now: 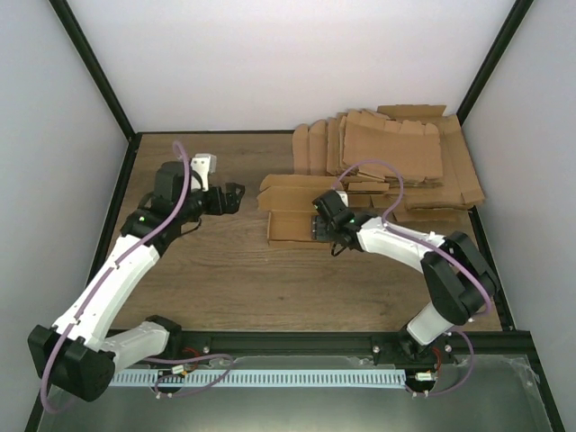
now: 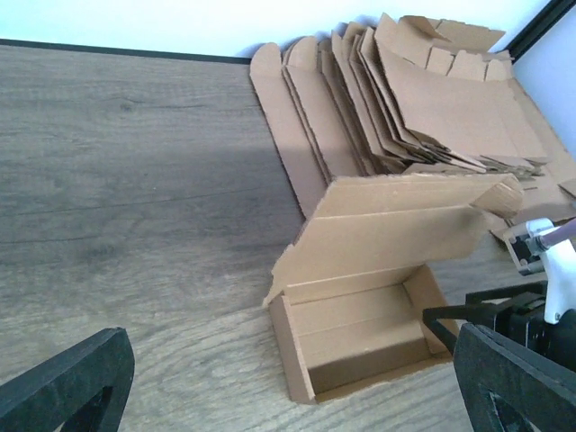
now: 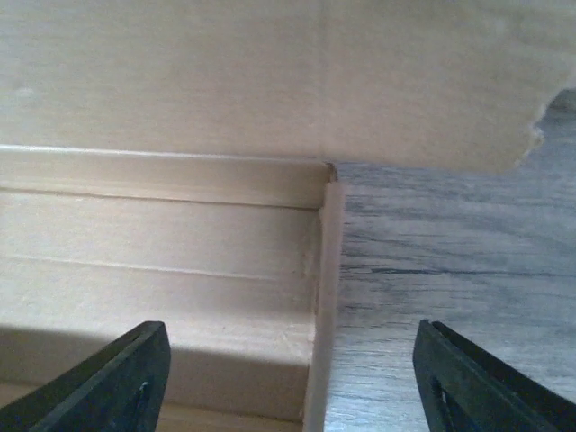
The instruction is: Fold the paper box
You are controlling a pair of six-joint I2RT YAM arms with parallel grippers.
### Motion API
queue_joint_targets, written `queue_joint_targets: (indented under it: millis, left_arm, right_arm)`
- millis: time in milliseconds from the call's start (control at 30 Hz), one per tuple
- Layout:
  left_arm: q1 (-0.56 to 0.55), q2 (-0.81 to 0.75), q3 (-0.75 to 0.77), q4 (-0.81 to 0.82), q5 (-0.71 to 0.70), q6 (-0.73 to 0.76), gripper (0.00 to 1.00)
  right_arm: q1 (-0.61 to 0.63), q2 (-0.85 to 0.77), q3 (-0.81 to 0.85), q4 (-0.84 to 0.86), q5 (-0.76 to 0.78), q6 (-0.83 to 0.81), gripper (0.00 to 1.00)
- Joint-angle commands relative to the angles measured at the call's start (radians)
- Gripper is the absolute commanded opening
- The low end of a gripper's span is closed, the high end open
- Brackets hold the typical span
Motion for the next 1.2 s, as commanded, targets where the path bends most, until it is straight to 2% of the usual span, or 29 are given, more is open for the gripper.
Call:
queue_joint_targets:
  millis: [0,100,267,600,867,967,1100,1167]
  left_arm:
    - [0.004,-0.041,-0.046,0.046,0.043,-0.05,1.0]
    - [0.005,-0.043,-0.071,0.029,0.004,-0.079,1.0]
    - [0.004,-0.04,-0.1,0.031,0.105,-0.038,1.0]
    - [0.004,-0.081,-0.156,0.085,0.165,0.01,1.0]
    - [0.004,-0.011,-0.147,0.091,0.188,0.037,1.0]
    - [0.005,0.019,-0.148,0.09,0.185,0.041,1.0]
    - [0.004,0.061,-0.147,0.109,0.18,0.032,0.97]
    - [0.005,0.084,-0.139,0.112,0.183,0.031,0.96]
  right_arm:
    - [-0.009,-0.078,-0.006,0.034,-0.072,-0.056,0.8]
    - [-0.024,-0.117,-0.021,0.051,-0.11,-0.104,0.84]
    - [-0.057,-0.162,-0.033,0.055,-0.184,-0.158,0.99]
    - [-0.205,-0.295,-0.111,0.171,-0.404,-0.215,1.0]
    - [-0.267,-0.427,-0.223,0.319,-0.518,-0.271,1.0]
    - [-0.314,-0.416,-0.21,0.301,-0.579,-0.283,1.0]
    - [-0.336,-0.377,-0.154,0.229,-0.581,-0.309,1.0]
    - [-0.369,-0.365,-0.141,0.224,-0.641,-0.307,1.0]
